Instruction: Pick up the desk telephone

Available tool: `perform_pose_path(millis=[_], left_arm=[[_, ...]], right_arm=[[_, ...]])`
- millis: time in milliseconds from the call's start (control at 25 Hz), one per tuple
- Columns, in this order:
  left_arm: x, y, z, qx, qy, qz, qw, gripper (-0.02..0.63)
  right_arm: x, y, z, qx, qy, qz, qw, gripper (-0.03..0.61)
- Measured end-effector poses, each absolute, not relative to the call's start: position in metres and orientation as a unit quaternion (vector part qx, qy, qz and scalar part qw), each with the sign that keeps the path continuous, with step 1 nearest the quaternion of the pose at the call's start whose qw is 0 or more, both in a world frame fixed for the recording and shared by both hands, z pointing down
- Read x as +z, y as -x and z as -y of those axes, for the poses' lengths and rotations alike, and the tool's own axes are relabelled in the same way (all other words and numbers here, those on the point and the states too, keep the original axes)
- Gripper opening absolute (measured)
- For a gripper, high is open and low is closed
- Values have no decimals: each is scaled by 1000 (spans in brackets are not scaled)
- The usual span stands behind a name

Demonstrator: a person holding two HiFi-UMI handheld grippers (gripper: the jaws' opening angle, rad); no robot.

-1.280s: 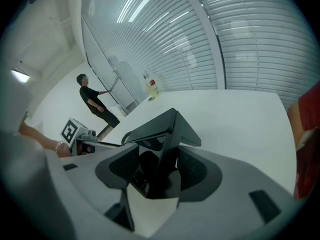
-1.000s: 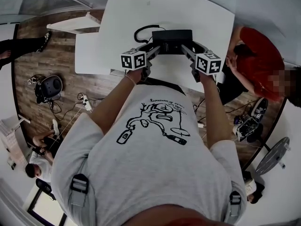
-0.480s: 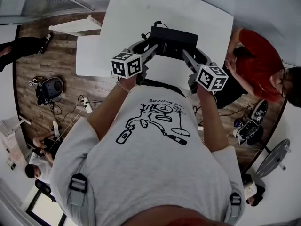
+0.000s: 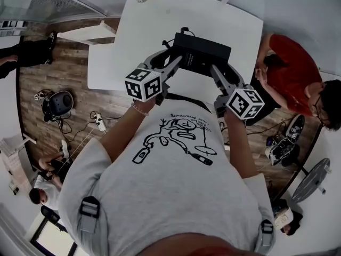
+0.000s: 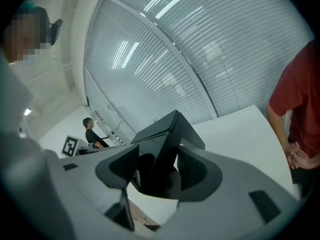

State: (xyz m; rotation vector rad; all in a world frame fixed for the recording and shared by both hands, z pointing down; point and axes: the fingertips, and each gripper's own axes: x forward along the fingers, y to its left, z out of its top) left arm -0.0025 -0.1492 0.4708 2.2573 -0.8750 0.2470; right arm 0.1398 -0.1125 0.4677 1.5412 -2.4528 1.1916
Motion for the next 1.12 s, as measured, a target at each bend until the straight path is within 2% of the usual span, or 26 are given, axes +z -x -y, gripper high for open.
perform_pose_path(millis=[600,1120], left_arm=[[442,-1,158,79,-881,345,314,187],[443,-1,157,82,-880,345,316,187]], right_arm=[[461,-142,110,376,-497,782,-6,224],[461,-143,110,380,-496,781,-8,225]])
